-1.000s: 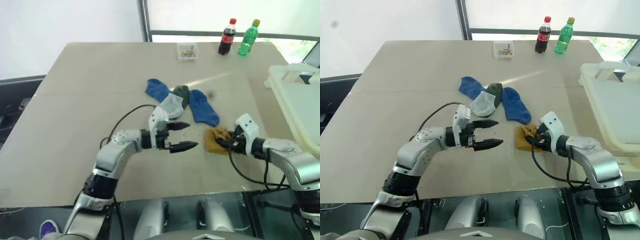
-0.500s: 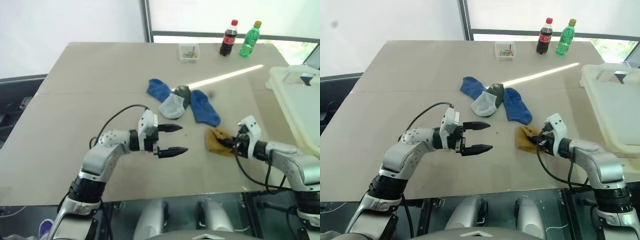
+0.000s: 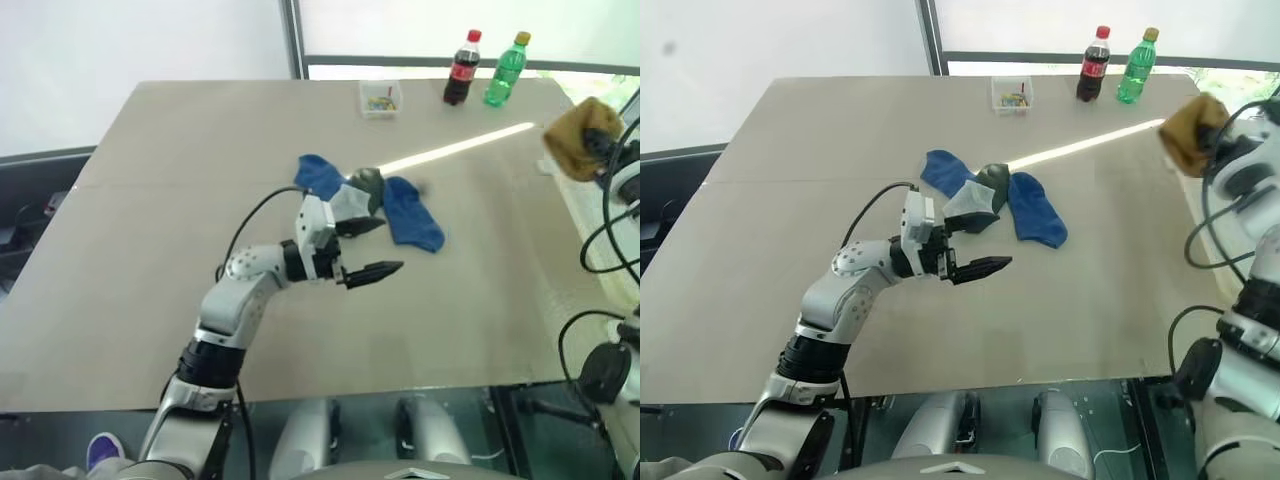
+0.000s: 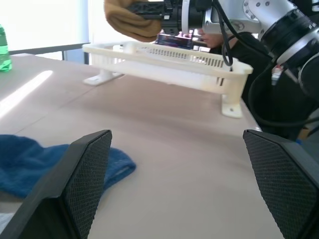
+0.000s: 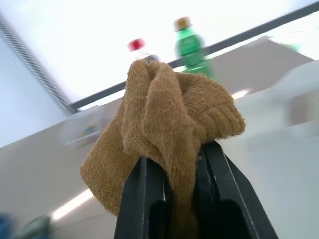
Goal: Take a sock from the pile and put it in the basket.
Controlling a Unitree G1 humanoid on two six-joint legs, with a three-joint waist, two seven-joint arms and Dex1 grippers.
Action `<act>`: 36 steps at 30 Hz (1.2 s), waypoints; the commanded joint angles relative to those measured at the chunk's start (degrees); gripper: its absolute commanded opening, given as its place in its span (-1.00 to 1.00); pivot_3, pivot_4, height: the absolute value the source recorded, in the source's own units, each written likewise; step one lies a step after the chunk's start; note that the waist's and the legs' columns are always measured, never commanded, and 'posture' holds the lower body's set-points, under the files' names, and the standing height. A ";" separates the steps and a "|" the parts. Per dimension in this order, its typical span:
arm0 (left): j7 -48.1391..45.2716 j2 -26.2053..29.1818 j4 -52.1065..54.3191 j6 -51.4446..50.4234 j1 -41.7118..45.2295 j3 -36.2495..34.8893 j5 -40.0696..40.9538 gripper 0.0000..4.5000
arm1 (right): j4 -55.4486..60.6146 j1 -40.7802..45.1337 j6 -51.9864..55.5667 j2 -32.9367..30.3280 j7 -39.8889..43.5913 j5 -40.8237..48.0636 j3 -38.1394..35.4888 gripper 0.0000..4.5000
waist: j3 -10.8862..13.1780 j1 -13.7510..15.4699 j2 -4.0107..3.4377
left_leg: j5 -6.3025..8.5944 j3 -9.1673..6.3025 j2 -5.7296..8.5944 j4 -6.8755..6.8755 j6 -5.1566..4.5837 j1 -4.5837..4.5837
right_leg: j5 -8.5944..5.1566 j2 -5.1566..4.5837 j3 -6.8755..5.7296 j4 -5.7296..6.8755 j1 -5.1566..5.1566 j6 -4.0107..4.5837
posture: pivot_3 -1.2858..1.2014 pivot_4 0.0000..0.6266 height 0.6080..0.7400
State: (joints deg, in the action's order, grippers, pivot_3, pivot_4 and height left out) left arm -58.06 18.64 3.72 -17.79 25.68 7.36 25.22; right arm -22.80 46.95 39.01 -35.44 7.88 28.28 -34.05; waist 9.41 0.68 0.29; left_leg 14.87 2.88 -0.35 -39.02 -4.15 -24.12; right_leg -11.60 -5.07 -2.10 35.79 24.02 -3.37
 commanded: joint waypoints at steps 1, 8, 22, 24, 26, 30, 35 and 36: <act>1.50 -0.65 1.09 2.06 0.42 0.37 -1.15 1.00 | -19.36 8.48 -13.34 -2.88 -3.58 -4.88 0.22 -0.99 | 0.00 -0.17 0.00 | 0.00 0.03 0.00 0.01 0.00 0.02 | -0.02 0.03 0.04 -0.01 0.01 -0.03 | 0.03 -0.52 0.88; 4.34 -1.17 3.64 1.94 -1.56 0.49 -1.72 1.00 | -45.84 17.39 -24.62 -5.99 -4.39 -10.13 2.99 -0.99 | 0.11 -1.35 -0.07 | -0.02 0.21 -0.04 0.34 0.02 0.15 | -0.02 0.05 0.28 -0.08 0.02 -0.06 | 0.03 -0.52 0.88; 5.82 -4.87 3.83 3.11 -1.22 0.59 -0.12 1.00 | -47.95 17.13 -23.22 -8.85 -4.50 -8.49 2.13 0.99 | 0.12 -1.38 -0.07 | -0.02 0.36 -0.07 0.38 0.03 0.26 | -0.01 0.04 0.43 -0.06 0.02 -0.08 | 0.03 -0.52 0.88; 5.56 -4.85 3.48 3.17 -1.09 0.51 0.00 1.00 | -45.35 16.16 -22.06 -8.98 -3.30 -7.20 1.39 0.99 | 0.12 -1.37 -0.07 | -0.03 0.38 -0.07 0.37 0.04 0.26 | -0.01 0.04 0.45 -0.06 0.02 -0.08 | 0.03 -0.52 0.88; 5.33 -4.30 3.05 2.97 -1.31 0.00 0.11 1.00 | -38.83 13.19 -20.36 -8.74 -1.23 -6.41 1.68 0.99 | 0.12 -1.26 -0.07 | -0.03 0.39 -0.07 0.37 0.04 0.26 | -0.01 0.04 0.46 -0.06 0.02 -0.08 | 0.03 -0.52 0.88; 4.86 -1.67 3.31 2.05 -3.22 -2.31 0.98 1.00 | -8.43 -1.52 -13.64 -4.69 1.53 -3.98 4.29 0.99 | 0.11 -1.02 -0.09 | -0.03 0.33 -0.09 0.40 0.04 0.24 | -0.01 0.04 0.41 -0.06 0.02 -0.08 | 0.03 -0.52 0.88; 9.39 2.48 4.47 -1.86 -6.95 -6.02 0.13 1.00 | 33.02 -23.22 -8.66 -2.24 7.76 -0.03 11.07 0.99 | 0.07 -1.37 -0.19 | -0.02 0.36 -0.19 0.51 0.03 0.29 | -0.02 0.06 0.47 0.07 0.14 -0.10 | 0.03 -0.52 0.88; 9.84 3.79 5.09 -1.93 -8.23 -6.99 -0.20 1.00 | 38.99 -27.37 -7.67 -2.57 8.96 0.13 12.92 0.99 | 0.06 -1.45 -0.20 | -0.01 0.34 -0.21 0.51 0.01 0.31 | -0.02 0.07 0.45 0.09 0.15 -0.10 | 0.03 -0.52 0.88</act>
State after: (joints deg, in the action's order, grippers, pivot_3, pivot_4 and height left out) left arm -49.51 20.89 6.19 -19.18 18.54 2.79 24.90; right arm 4.94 22.09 30.31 -36.94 14.42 27.31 -22.74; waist 9.47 -0.77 0.10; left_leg 14.86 3.21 -0.59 -38.52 -4.14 -23.77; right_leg -11.62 -4.96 -1.65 35.89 24.15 -3.47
